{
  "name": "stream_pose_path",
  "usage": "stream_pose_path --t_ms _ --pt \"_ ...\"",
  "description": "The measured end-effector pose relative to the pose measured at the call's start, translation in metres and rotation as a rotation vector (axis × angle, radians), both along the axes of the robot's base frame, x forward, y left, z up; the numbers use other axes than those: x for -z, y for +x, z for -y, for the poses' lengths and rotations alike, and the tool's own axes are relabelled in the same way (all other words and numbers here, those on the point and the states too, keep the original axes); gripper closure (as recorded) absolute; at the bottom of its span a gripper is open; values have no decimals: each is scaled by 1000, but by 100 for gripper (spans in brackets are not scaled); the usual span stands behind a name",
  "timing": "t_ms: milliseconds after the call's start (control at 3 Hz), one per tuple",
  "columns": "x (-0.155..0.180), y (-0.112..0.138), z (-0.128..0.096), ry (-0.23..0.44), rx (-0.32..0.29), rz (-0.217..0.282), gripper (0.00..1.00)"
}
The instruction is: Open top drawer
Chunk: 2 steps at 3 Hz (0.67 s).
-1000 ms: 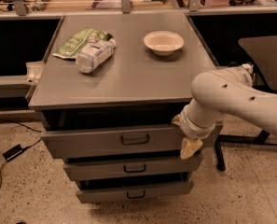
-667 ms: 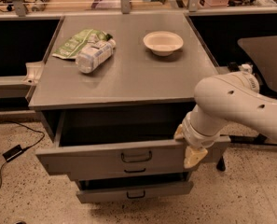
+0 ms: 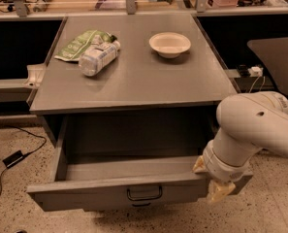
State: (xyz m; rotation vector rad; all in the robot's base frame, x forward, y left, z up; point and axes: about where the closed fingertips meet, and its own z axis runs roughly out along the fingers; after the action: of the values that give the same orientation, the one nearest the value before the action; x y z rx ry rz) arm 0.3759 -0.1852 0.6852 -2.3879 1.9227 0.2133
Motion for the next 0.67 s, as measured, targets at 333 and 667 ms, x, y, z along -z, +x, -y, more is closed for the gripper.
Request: stream_pose_path --t_ms 333,667 --pt "-1 -39 9 -21 -21 -70 43" --pt "-31 -52 10 2 -38 -29 27"
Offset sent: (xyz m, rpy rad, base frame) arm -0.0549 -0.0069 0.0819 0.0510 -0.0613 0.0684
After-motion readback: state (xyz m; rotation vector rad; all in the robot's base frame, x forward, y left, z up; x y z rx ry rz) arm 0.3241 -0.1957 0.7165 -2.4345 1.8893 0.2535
